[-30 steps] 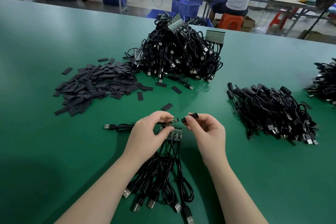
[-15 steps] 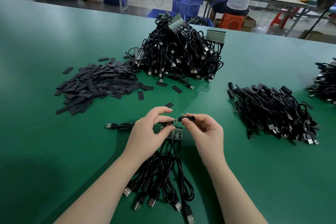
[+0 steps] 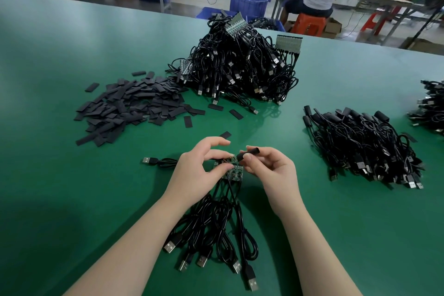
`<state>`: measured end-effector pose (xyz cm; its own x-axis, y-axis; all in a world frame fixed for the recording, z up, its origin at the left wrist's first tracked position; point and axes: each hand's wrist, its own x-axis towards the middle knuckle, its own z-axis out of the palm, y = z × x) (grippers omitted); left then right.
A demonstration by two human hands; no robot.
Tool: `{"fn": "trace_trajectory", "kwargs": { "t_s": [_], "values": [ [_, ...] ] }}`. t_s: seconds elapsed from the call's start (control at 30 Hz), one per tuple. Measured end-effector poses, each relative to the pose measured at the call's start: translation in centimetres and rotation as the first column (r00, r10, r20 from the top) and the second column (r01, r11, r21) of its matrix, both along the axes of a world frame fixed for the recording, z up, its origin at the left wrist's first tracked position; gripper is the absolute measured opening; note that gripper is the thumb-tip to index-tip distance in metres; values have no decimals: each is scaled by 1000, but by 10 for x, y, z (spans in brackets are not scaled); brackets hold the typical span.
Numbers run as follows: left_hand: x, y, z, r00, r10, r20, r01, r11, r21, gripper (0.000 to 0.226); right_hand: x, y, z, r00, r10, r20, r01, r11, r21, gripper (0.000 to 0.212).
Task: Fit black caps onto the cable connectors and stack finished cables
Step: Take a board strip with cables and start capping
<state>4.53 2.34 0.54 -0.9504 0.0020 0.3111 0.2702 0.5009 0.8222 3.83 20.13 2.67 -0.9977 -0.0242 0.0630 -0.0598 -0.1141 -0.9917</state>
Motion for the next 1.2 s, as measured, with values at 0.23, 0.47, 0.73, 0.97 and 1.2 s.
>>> {"fn": "trace_trajectory", "kwargs": {
  "t_s": [0.23, 0.47, 0.73, 0.97, 1.2],
  "values": [
    [1, 1, 1, 1000, 19, 8, -19, 1000, 3, 43, 1, -1, 1, 997, 63, 38, -60, 995, -79, 19],
    [2, 0, 3, 1000, 19, 21, -19, 1000, 19, 42, 2, 0, 3, 991, 120, 57, -113, 988, -109, 12],
    [3, 0, 4, 1000, -1, 20, 0, 999, 32, 43, 0, 3, 0, 984, 166, 69, -157, 980, -119, 13],
    [4, 1, 4, 999, -21, 29, 19, 999, 49, 43, 0, 7, 2, 984, 180, -8, -179, 984, 22, 15],
    [7, 4, 7, 1000, -8, 18, 7, 998, 68, 40, 2, 0, -4, 992, 126, -19, -125, 991, 36, 20]
  ]
}}
